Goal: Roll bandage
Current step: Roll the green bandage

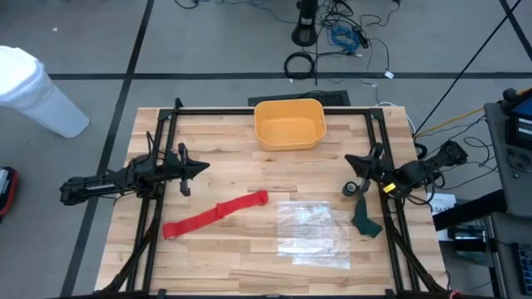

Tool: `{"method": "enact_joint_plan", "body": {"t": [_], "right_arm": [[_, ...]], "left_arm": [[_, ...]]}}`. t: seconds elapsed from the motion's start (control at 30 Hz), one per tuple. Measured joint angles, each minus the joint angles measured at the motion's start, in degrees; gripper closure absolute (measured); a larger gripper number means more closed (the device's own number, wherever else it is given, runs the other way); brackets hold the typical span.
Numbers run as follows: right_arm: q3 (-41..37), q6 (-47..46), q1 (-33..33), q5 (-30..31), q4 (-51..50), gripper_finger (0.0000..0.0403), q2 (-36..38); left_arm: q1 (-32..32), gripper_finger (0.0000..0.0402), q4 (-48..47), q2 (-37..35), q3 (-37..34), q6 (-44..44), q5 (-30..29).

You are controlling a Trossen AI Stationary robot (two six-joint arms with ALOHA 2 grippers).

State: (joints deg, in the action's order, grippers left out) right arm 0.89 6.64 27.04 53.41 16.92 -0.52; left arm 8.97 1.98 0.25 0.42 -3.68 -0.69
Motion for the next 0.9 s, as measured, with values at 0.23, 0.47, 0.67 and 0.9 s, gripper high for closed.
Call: {"method": "enact_joint_plan", "body": {"t": [0.23, 0.47, 0.67, 0.9], "right_arm": [[-0.04, 1.91, -2.97, 0.48, -3.19, 0.0403, -2.25], [-0.02, -14.09, -4.23, 0.18, -5.21, 0.0403, -4.38], [-0.04, -24.57, -4.22, -1.05, -9.89, 0.0403, -10.43], [4.55, -25.53, -5.61, 4.73, -11.96, 0.0403, -17.77]], "left_arm": [[0.48, 0.0399, 1.10, 3.67, 0.00, -4.14, -13.65], [0.48, 0.0399, 3.93, 6.02, 0.00, 10.47, -18.82], [0.50, 0.0399, 3.89, 6.05, 0.01, -1.20, -21.24], [0.49, 0.0399, 5.51, 7.13, 0.01, 4.10, -28.31]]}}
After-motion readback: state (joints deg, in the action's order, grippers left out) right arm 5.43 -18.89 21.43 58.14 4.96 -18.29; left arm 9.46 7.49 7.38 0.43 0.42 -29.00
